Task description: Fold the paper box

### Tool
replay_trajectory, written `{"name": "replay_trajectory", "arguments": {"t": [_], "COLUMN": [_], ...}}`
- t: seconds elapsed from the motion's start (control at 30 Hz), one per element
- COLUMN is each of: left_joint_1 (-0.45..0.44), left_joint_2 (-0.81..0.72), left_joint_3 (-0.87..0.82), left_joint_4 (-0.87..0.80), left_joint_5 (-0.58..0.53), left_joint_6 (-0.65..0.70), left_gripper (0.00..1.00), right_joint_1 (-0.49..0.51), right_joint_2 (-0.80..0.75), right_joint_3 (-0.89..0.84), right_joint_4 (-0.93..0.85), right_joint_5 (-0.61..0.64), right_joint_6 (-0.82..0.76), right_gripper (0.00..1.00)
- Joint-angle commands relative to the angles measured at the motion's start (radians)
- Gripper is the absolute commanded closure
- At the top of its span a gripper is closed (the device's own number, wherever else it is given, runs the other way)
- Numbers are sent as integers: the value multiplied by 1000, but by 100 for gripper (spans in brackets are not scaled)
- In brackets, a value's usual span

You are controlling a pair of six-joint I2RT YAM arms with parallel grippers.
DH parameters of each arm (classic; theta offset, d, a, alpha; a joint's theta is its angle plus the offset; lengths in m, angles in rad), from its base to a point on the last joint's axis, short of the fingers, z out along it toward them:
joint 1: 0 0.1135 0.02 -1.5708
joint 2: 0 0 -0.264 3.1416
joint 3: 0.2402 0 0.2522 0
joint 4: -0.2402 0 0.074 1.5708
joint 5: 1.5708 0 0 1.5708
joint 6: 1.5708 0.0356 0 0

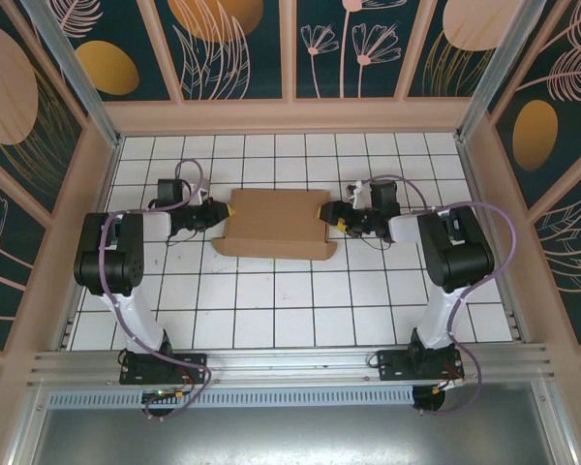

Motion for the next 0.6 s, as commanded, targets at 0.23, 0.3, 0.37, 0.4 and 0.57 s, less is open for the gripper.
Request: {"name": "replay_trajectory", "arguments": {"t": [0.23, 0.3, 0.37, 0.4, 0.57], "left_joint_1": [17, 16, 15, 15, 14], "left_joint_2": [59, 31, -8, -42, -280], "left_joint_3": [-36, -37, -36, -32, -51], "left_joint_4": [-125, -117, -123, -135, -152], "left_joint_5": [-144, -139, -164, -203, -422], "left_joint_6": [-1, -15, -22, -22, -11], "left_gripper": [89, 83, 69, 62, 47], "right_joint_1": [83, 83, 81, 76, 45], "right_joint_2": [68, 61, 38, 23, -51], "right_joint_3": [-7, -28, -52, -66, -120], "right_joint_4": [245, 329, 379, 391, 354], "right_joint_5": [-127, -142, -138, -131, -108], "right_joint_6": [250, 338, 398, 423, 456], "right_gripper": [27, 36, 41, 42, 45]}}
